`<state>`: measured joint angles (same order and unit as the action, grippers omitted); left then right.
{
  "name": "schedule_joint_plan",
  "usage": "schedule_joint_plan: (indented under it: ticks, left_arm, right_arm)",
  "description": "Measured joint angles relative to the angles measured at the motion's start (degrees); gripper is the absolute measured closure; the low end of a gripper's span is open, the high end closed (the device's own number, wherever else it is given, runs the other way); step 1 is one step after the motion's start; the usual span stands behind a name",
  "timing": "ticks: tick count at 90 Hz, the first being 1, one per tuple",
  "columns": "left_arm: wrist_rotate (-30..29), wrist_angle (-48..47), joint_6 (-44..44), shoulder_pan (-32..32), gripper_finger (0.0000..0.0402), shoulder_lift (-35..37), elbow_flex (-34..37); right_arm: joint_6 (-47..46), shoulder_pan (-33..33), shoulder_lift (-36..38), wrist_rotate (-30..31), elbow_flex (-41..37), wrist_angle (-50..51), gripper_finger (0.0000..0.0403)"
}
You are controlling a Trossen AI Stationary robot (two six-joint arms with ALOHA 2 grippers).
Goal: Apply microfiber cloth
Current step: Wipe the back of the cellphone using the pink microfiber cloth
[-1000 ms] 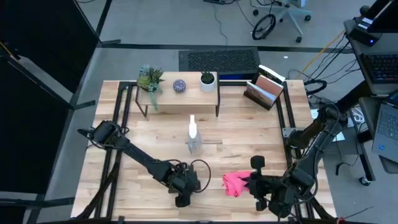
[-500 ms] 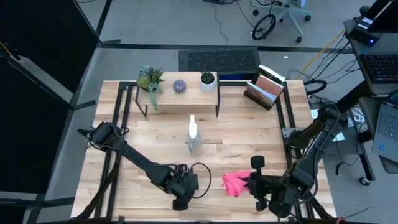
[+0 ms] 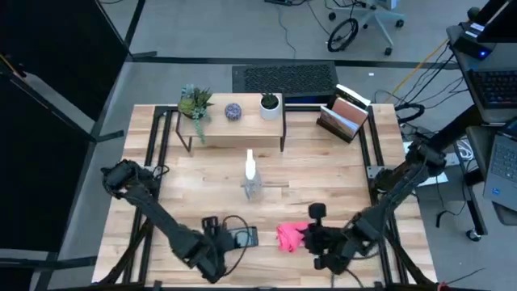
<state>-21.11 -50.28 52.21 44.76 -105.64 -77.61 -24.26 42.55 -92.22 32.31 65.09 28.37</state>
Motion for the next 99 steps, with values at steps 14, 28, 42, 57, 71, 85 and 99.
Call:
schedule_joint_plan:
  ticks: [14,28,42,57,71,85,99]
  left_arm:
    - [-3.1,0.2,3.0,2.0,0.0179,1.8,0.8]
    - [-4.2,0.1,3.0,2.3,0.0179,2.1,1.3]
    - [-4.7,1.3,2.8,2.1,0.0179,2.1,1.3]
    - [-4.7,1.9,2.7,1.4,0.0179,2.0,1.3]
    - [-3.3,4.9,2.5,0.8,0.0179,1.9,1.5]
    - [1.3,15.4,-1.3,0.1,0.0179,1.5,2.9]
    - [8.7,18.2,-3.5,-1.7,0.0201,-2.2,3.1]
  right_arm:
    - [-2.4,-5.2,0.0,-8.5,-4.8,-0.9,0.0394]
    - [-8.5,-9.7,0.0,-11.2,-7.7,3.2,0.0391]
    - [-13.0,-12.0,0.0,-14.1,-9.9,4.8,0.0372]
    - [-12.9,-12.8,0.1,-16.1,-11.4,6.9,0.0342]
    - [-13.9,-12.9,3.4,-15.6,-11.4,9.2,0.0293]
    - [-14.1,-12.0,6.9,-16.0,-11.4,12.1,0.025]
    - [-14.1,-11.2,8.0,-15.8,-11.4,11.4,0.0237]
